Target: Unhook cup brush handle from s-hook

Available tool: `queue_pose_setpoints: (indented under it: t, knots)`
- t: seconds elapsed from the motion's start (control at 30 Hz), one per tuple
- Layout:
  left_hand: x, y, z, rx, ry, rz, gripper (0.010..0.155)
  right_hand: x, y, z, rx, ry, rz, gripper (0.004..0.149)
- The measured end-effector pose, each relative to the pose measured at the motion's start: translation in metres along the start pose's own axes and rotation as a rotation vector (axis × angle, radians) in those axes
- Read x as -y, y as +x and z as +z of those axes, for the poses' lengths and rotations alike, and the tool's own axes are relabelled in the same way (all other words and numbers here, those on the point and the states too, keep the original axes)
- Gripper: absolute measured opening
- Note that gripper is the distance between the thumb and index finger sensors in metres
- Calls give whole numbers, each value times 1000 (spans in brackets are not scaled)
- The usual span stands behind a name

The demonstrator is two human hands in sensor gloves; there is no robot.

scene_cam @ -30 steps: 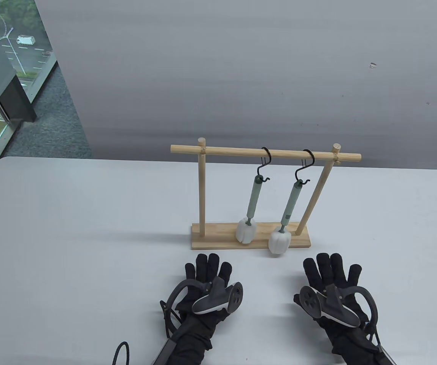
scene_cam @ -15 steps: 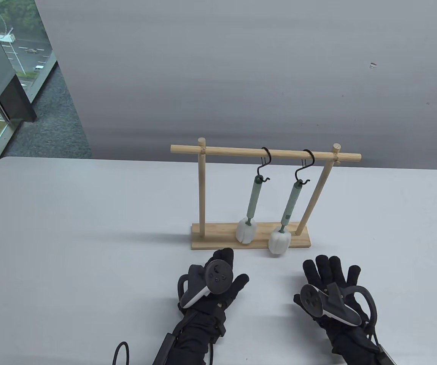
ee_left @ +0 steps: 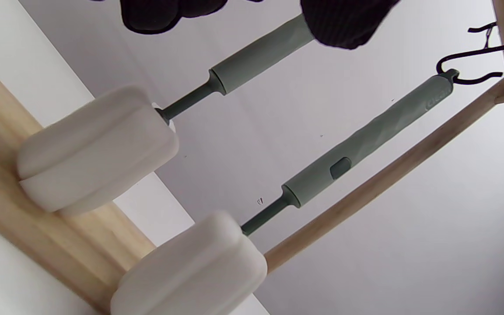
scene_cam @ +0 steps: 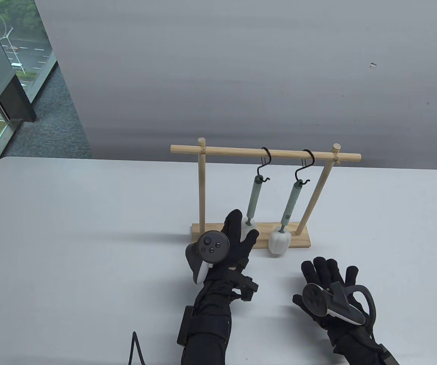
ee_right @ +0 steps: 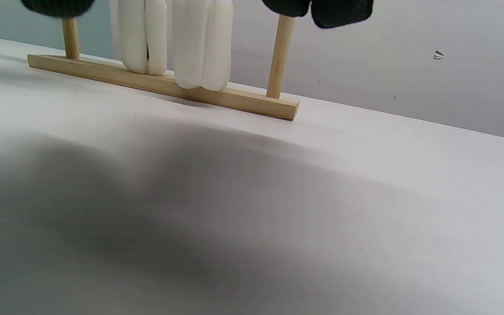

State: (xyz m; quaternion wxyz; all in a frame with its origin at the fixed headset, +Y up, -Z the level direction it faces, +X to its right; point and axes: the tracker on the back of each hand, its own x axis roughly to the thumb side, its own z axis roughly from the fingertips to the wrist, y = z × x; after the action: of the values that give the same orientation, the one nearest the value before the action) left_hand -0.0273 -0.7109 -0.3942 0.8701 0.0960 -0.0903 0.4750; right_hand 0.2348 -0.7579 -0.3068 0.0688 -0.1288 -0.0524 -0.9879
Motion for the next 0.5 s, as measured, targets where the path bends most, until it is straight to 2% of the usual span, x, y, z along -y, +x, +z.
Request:
queue_pose_setpoints:
  t: [0.2,0.3,0.37,0.5]
  knots:
    - [8,7,-21,-33,25,52,76,1,-3,-1,26,4,-45,86]
    - [12,8,-29,-56,9,65,76,1,-6,-1,25,9,-57,86]
    - [16,6,-35,-93,-44,87,76,0,-9,-1,22,11,-69,86]
    - [19,4,-40,-108,-39,86,74,0,-13,-2,18,14,-88,85]
